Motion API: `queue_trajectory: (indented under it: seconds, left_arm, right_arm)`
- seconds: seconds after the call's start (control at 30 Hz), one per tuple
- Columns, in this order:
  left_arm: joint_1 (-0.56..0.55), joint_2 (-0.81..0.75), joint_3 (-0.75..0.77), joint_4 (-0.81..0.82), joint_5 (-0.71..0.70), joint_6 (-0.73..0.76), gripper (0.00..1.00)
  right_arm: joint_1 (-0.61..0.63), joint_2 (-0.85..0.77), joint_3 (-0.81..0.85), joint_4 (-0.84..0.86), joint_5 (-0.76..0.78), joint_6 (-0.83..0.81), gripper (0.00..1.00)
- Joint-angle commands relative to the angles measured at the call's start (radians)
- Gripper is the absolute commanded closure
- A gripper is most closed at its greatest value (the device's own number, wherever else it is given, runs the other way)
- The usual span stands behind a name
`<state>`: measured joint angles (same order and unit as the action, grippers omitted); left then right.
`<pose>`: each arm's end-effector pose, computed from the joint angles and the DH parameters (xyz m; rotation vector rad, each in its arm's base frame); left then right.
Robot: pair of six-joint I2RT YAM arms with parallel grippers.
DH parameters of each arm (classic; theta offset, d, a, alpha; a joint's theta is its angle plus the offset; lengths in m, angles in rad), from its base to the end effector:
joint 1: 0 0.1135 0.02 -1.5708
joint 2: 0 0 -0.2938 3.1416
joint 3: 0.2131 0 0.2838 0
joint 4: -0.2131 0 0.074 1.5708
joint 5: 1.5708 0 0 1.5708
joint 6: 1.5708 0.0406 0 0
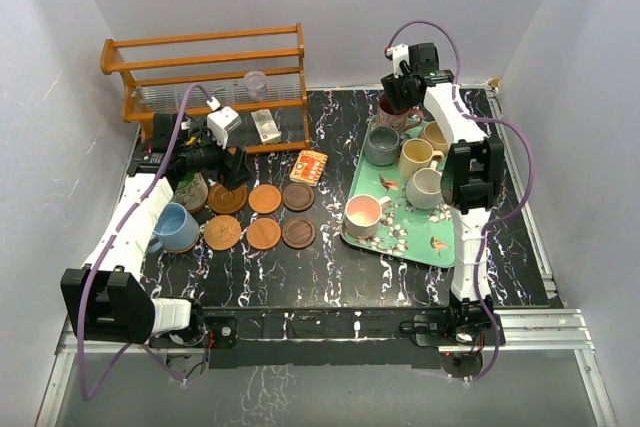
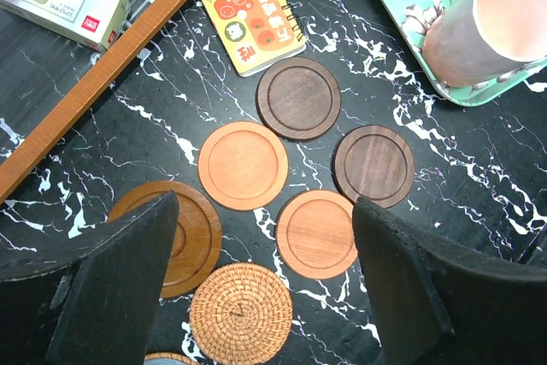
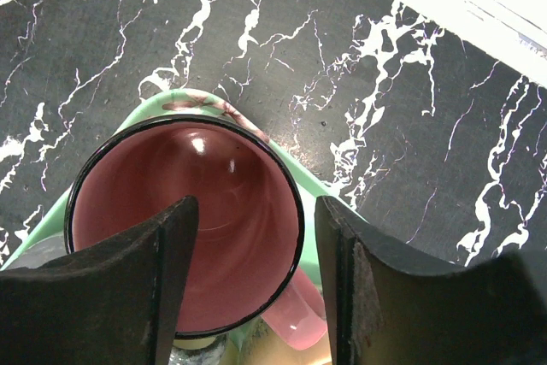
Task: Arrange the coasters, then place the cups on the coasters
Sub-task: Pick up the cup from the tray.
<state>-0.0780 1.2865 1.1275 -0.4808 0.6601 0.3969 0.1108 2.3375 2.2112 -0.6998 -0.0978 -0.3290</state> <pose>0.3032 -0.0487 0.3475 0.8356 1.9337 -0.5366 0.5801 0.0685 0.2656 -0.5662 2.3238 0.0146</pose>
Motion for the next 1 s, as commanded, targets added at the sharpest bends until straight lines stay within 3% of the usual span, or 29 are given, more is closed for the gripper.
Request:
queue_trajectory:
  seconds: [0.0, 0.47, 0.73, 0.97]
  left_arm:
    - [-0.009, -0.032, -0.009, 0.017, 0.042, 0.014, 0.18]
    - [-0.029, 0.006, -0.004, 0.005, 0.001, 0.028, 0.16]
    - [-0.035, -0.011, -0.04, 0.01, 0.001, 0.039, 0.14]
    - [-0.046, -0.007, -0.048, 0.008, -0.001, 0.047, 0.12]
  right_arm:
    - [-0.004, 0.002, 0.074, -0.005, -0.012, -0.013, 0.48]
    - [-0.005, 0.031, 0.116, -0.091, -0.013, -0.007, 0.8]
    - [-0.005, -0.005, 0.087, -0.092, 0.046, 0.098, 0.89]
    - [-0.005, -0.05, 0.042, -0.125, 0.063, 0.192, 0.9]
